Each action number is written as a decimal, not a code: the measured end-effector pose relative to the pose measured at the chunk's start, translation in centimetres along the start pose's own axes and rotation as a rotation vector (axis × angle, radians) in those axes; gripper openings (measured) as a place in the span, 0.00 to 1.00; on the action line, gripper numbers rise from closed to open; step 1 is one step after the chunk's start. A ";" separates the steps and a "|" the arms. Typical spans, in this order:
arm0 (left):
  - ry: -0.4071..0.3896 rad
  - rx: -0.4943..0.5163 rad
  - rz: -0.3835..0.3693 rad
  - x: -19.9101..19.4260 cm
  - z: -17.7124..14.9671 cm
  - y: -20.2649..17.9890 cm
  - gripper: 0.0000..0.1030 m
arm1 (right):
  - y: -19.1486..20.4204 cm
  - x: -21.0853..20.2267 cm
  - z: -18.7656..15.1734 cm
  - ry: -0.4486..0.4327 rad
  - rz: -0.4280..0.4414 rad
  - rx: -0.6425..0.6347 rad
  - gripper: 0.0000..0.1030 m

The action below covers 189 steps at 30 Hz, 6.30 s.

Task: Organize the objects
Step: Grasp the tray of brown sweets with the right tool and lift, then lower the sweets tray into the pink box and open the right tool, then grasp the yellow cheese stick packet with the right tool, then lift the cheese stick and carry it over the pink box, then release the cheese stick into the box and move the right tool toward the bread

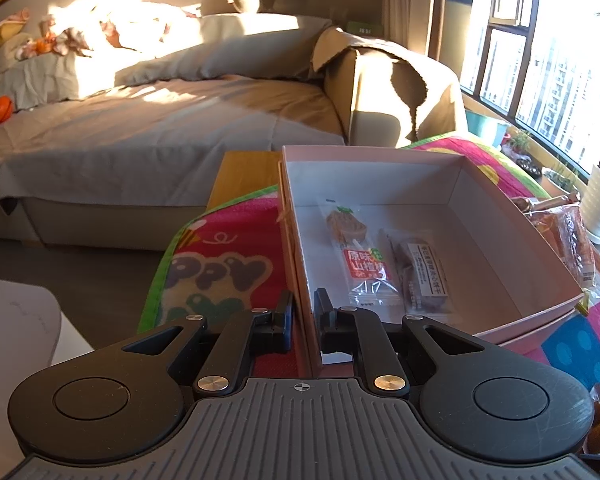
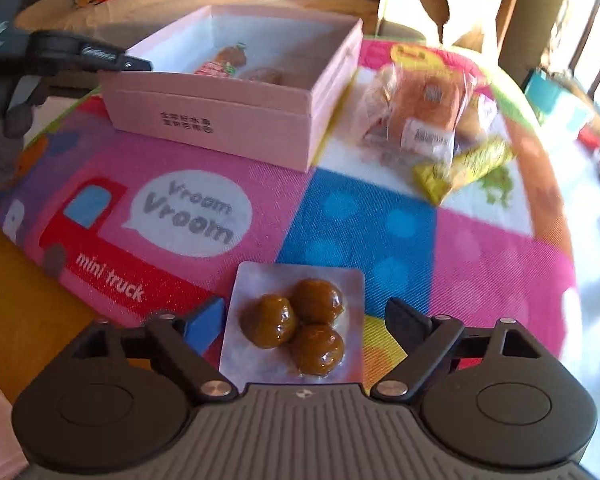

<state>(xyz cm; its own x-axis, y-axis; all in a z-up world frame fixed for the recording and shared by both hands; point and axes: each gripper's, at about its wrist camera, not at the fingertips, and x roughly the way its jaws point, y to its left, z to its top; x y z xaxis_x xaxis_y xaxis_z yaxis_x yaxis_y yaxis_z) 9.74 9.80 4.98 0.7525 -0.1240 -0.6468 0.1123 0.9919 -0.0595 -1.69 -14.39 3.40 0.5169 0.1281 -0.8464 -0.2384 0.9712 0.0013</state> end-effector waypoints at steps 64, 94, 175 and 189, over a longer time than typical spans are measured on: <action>0.011 -0.001 0.011 0.0 -0.1 -0.2 0.12 | -6.2 -6.1 7.0 -0.463 -0.229 0.121 1.00; 0.003 -0.006 0.004 -0.3 -0.3 0.0 0.13 | -7.9 1.4 7.0 -0.288 -0.159 0.252 1.00; 0.007 -0.017 -0.010 -0.2 -0.3 0.3 0.13 | 4.1 -0.1 18.4 -0.293 0.295 0.166 0.33; 0.007 -0.018 -0.010 -0.1 -0.2 0.2 0.14 | -4.9 -2.8 11.8 -0.376 -0.045 0.276 0.59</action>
<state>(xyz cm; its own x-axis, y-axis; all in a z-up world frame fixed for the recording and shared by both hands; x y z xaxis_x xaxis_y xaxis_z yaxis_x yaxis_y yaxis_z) 9.57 10.06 4.85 0.7470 -0.1342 -0.6511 0.1081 0.9909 -0.0802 7.72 -17.14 12.02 0.7958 0.0988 -0.5974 -0.0077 0.9882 0.1531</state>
